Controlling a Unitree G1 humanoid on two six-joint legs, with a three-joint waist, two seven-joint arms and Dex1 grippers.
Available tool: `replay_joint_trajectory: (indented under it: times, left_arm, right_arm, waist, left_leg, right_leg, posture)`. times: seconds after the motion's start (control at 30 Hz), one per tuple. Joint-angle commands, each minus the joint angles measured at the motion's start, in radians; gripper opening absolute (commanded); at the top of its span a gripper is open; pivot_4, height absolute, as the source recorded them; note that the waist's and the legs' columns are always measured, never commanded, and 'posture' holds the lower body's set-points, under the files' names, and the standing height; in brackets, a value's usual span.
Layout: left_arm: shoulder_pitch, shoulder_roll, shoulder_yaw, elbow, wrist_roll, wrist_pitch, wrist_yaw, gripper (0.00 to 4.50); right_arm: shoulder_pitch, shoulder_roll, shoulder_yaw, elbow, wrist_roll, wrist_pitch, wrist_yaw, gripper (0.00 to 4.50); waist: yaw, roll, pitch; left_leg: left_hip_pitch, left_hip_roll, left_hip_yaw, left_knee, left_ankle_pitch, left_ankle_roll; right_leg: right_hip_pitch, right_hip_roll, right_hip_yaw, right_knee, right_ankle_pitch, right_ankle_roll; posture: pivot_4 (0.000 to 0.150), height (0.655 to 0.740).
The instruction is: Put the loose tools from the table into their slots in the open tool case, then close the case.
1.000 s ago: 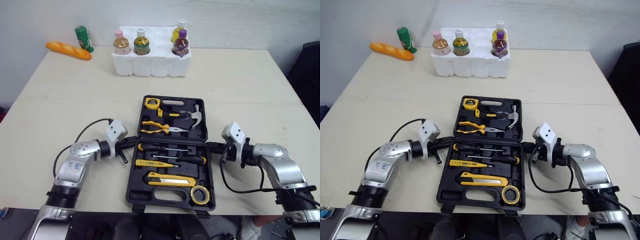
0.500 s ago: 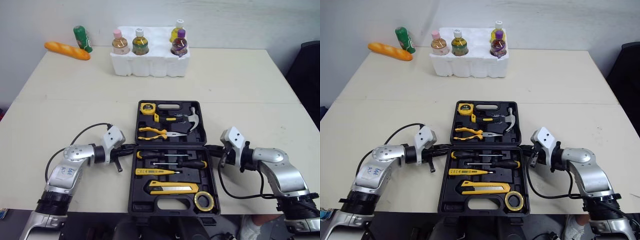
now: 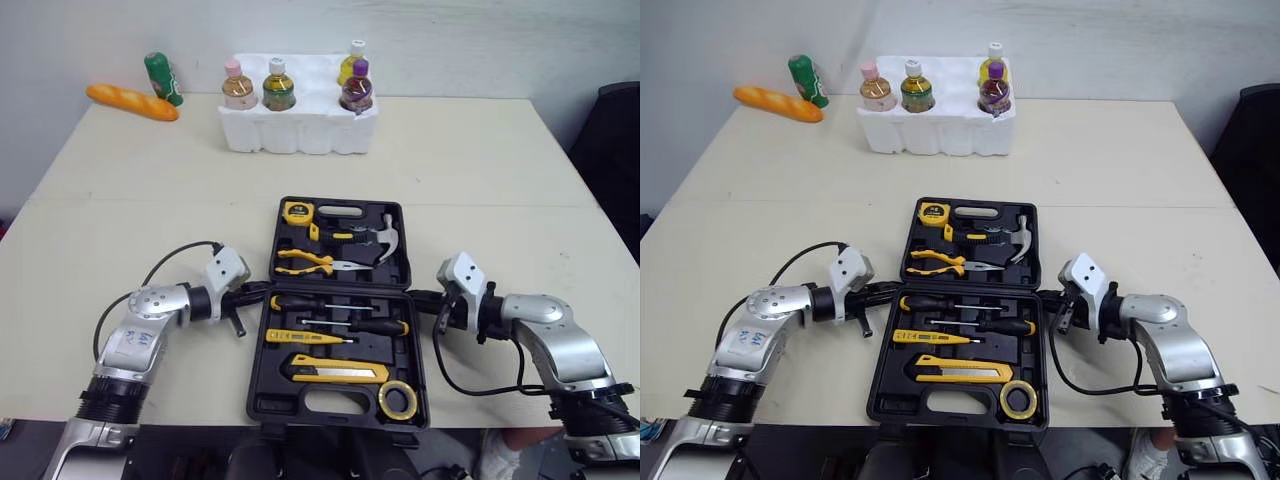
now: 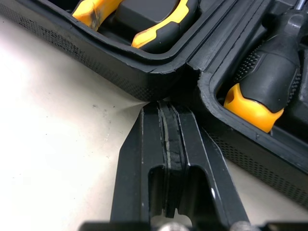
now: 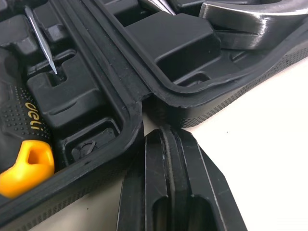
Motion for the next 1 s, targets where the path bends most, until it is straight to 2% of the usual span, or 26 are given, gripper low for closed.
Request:
replay_joint_trajectory:
  times: [0.03,0.13,0.23,0.3,0.33,0.4,0.47,0.5,0.57,0.63,0.7,0.8,0.87,0.97,1.0]
  left_arm:
    - [-0.011,0.044,-0.003,-0.071,-0.01,0.034,-0.028,0.03]
    - [-0.003,0.07,0.024,-0.082,-0.036,0.06,-0.035,0.03]
    - [0.04,0.112,0.086,-0.087,-0.055,0.069,-0.031,0.88]
    - [0.101,0.168,0.144,-0.091,-0.048,0.058,-0.026,1.74]
    - [0.121,0.188,0.16,-0.095,-0.045,0.055,-0.027,2.31]
    - [0.147,0.194,0.236,-0.131,-0.107,0.075,-0.02,3.19]
    - [0.149,0.181,0.3,-0.158,-0.173,0.1,-0.011,4.22]
    - [0.139,0.182,0.33,-0.173,-0.196,0.154,0.015,4.5]
    - [0.119,0.201,0.364,-0.196,-0.233,0.295,0.064,4.5]
    - [0.087,0.269,0.356,-0.232,-0.282,0.569,0.104,4.5]
    - [0.06,0.321,0.337,-0.266,-0.319,0.703,0.107,4.5]
    - [-0.008,0.308,0.367,-0.302,-0.427,0.776,0.083,4.5]
    - [-0.149,0.282,0.329,-0.261,-0.441,0.839,0.13,4.5]
    - [-0.284,0.201,0.323,-0.176,-0.443,0.926,0.217,4.5]
    - [-0.312,0.189,0.294,-0.151,-0.428,0.947,0.235,4.5]
  right_arm:
    - [0.016,-0.017,0.065,-0.057,-0.013,-0.02,0.033,0.0]
    - [0.031,-0.035,0.031,-0.075,0.01,-0.026,0.035,0.0]
    - [0.07,-0.072,-0.052,-0.086,0.039,-0.024,0.028,0.0]
    - [0.119,-0.148,-0.126,-0.084,0.034,-0.042,0.04,0.65]
    - [0.135,-0.171,-0.146,-0.083,0.036,-0.049,0.042,1.05]
    - [0.173,-0.223,-0.205,-0.085,0.061,-0.054,0.06,1.94]
    - [0.194,-0.246,-0.253,-0.095,0.095,-0.035,0.066,3.04]
    - [0.198,-0.248,-0.282,-0.105,0.122,-0.017,0.065,3.58]
    - [0.186,-0.23,-0.338,-0.125,0.187,0.036,0.037,4.49]
    - [0.16,-0.214,-0.393,-0.15,0.273,0.118,0.009,4.49]
    - [0.152,-0.223,-0.412,-0.17,0.303,0.162,-0.002,4.49]
    - [0.147,-0.267,-0.419,-0.192,0.311,0.303,-0.077,4.49]
    - [0.061,-0.247,-0.459,-0.235,0.545,0.593,-0.133,4.49]
    - [0.022,-0.328,-0.358,-0.335,0.617,0.802,-0.144,4.49]
    - [-0.024,-0.298,-0.362,-0.326,0.651,0.859,-0.183,4.49]
  waist:
    - [-0.006,0.0,0.0]
    - [-0.012,0.0,0.0]
    - [-0.013,0.0,0.0]
    - [-0.014,0.0,0.0]
    - [-0.014,0.0,0.0]
    - [-0.014,0.0,0.0]
    - [-0.014,-0.001,0.001]
    - [-0.014,-0.001,0.001]
    - [-0.013,-0.001,0.001]
    - [-0.015,-0.003,0.002]
    - [-0.019,-0.003,0.002]
    - [-0.016,-0.003,0.002]
    - [-0.01,-0.004,0.003]
    - [-0.004,-0.004,0.005]
    - [-0.003,-0.004,0.004]
  left_leg:
    - [0.0,0.0,0.0,0.0,0.0,0.0]
    - [0.0,0.0,0.0,-0.001,0.0,0.0]
    - [0.0,0.0,0.0,-0.002,0.0,0.0]
    - [-0.001,0.0,0.0,-0.002,0.0,0.0]
    - [-0.001,0.0,0.0,-0.003,-0.001,0.0]
    - [-0.001,0.0,0.0,-0.003,-0.001,0.0]
    - [-0.001,-0.001,0.0,-0.003,-0.001,0.001]
    - [0.0,-0.001,-0.001,-0.003,-0.001,0.001]
    - [0.0,-0.001,-0.002,-0.003,-0.001,0.001]
    - [0.0,-0.001,-0.002,-0.003,-0.001,0.001]
    - [0.0,-0.001,-0.002,-0.004,-0.001,0.001]
    - [0.0,-0.001,-0.001,-0.005,-0.001,0.001]
    - [-0.001,-0.001,-0.001,-0.004,-0.001,0.001]
    - [-0.002,-0.002,-0.002,-0.002,0.001,0.001]
    - [-0.002,-0.002,-0.002,-0.002,0.001,0.001]
  right_leg:
    - [0.0,0.0,0.0,0.0,0.0,0.0]
    - [0.0,0.0,0.0,0.0,0.0,0.0]
    - [0.0,0.0,0.0,-0.001,0.0,0.0]
    - [-0.001,0.0,0.0,-0.002,0.0,0.0]
    - [-0.001,0.0,0.001,-0.002,0.0,0.0]
    - [0.0,-0.001,0.0,-0.004,0.0,0.0]
    - [0.0,-0.002,0.0,-0.003,0.0,0.0]
    - [0.002,-0.002,-0.001,-0.003,0.0,0.0]
    - [0.002,-0.002,-0.001,-0.002,0.001,0.0]
    - [0.002,-0.002,-0.001,-0.002,0.001,0.001]
    - [0.001,-0.001,-0.001,-0.001,0.001,0.001]
    - [0.0,-0.002,-0.001,-0.003,0.001,0.001]
    - [0.0,-0.002,-0.001,-0.004,0.001,0.001]
    - [-0.001,-0.002,-0.001,0.0,0.001,0.001]
    - [-0.001,-0.002,-0.001,0.0,0.001,0.001]
  posture:
    - [0.15,0.74]
    - [0.15,0.74]
    - [0.15,0.74]
    - [0.15,0.74]
    - [0.15,0.74]
    - [0.15,0.74]
    - [0.15,0.74]
    - [0.15,0.74]
    - [0.15,0.74]
    - [0.15,0.74]
    - [0.15,0.74]
    - [0.15,0.74]
    - [0.15,0.74]
    - [0.15,0.74]
    - [0.15,0.74]
